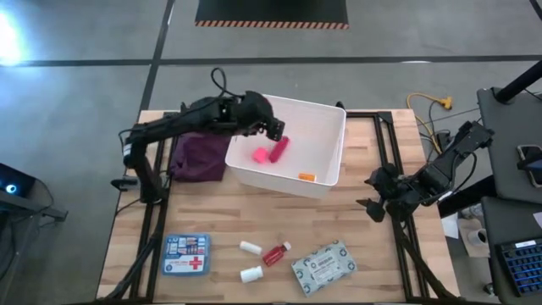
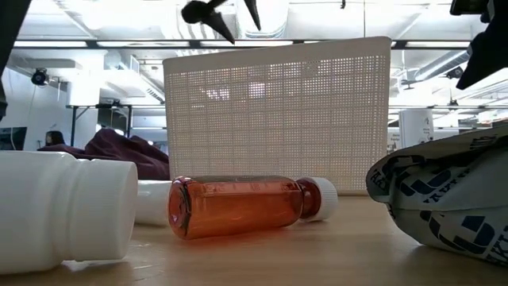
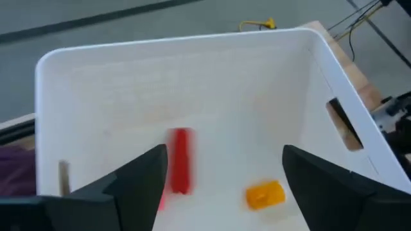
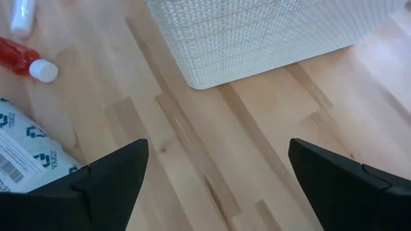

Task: Pick & place medical supplies in basket/bin
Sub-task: Put the white rolled gauze into the white bin

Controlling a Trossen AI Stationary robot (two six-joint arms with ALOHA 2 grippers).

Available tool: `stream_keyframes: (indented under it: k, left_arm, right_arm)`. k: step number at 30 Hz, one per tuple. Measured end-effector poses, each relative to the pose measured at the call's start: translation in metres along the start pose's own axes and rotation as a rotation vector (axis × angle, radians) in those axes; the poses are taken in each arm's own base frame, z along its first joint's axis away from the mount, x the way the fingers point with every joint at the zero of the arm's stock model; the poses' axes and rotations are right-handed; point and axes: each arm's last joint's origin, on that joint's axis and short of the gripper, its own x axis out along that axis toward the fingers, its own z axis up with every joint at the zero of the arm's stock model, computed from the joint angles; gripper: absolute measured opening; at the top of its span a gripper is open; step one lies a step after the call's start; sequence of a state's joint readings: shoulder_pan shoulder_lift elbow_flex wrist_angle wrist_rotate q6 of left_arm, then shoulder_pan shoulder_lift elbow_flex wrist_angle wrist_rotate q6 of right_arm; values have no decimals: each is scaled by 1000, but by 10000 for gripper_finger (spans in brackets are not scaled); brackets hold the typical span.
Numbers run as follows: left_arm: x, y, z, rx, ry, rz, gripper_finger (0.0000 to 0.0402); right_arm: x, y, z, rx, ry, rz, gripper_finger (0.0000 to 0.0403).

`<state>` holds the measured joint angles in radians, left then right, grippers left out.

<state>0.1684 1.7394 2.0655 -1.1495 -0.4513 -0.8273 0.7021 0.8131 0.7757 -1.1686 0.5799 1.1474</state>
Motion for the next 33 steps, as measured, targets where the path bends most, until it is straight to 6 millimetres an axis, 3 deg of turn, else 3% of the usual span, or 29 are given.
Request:
stream_keyframes:
  k: [2,5,9,14,17,21,27,33]
  left_arm:
    - [-14,0,-8,16,33,-7,295]
    - [-50,-21,-39,114,84,-143,296]
    - [-90,-59,-109,328,186,-309,296]
    - [-110,-84,-199,496,290,-371,296]
    - [-110,-93,-243,483,342,-385,296]
    - [-93,-100,-278,508,374,-368,296]
    - [-58,-89,-314,742,515,-316,277]
    - [-38,-73,-331,847,570,-272,203]
  right_arm:
    - [0,0,0,-28,0,1,366]
    - [0,1,-1,-99,27,21,366]
    - [0,1,-1,-155,34,30,366]
    - [0,3,0,-189,23,44,366]
    - [0,4,0,-193,17,54,366]
    - [0,5,1,-189,14,58,366]
    - [0,5,0,-165,23,64,366]
    - [0,5,0,-113,34,69,366]
